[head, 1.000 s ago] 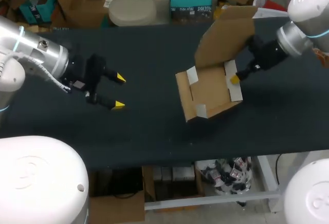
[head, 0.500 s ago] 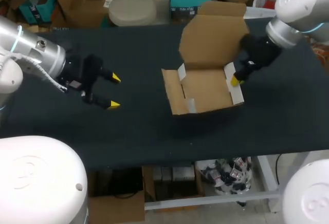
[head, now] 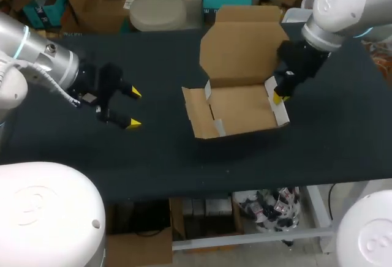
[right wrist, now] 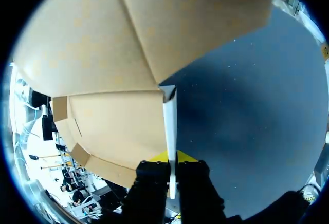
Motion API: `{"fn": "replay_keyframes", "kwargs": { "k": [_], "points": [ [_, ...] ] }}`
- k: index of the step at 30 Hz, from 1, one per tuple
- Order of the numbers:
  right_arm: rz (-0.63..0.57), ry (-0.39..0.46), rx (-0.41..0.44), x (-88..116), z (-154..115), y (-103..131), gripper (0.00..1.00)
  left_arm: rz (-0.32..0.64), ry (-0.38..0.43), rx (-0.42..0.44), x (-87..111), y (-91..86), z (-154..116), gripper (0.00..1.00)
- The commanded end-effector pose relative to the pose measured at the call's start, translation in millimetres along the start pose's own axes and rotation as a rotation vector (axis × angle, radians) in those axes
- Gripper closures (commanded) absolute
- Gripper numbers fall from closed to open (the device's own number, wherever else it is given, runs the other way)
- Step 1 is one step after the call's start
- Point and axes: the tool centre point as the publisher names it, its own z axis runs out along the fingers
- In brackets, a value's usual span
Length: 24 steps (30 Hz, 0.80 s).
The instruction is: Assemble the packaging by folding the flat box into shape, placing the metal phone stand inside, and closing the box properly
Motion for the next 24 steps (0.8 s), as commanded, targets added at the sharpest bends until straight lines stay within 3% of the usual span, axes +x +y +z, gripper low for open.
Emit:
{"fn": "replay_keyframes", "kwargs": {
  "k": [1,9,24],
  "points": [
    [0.0,0.0,0.003,1,-2,-1,1.0,0.0,-0.001,-0.001,-2.4,-2.4,-1,0.0],
    [0.118,-0.067,0.068,9,5,-9,1.0,-0.018,-0.013,0.006,-3.1,5.5,-13,0.0],
    [0.321,-0.167,0.184,16,28,-30,1.0,-0.035,-0.009,0.004,-7.3,11.4,-12,0.0]
  ]
}}
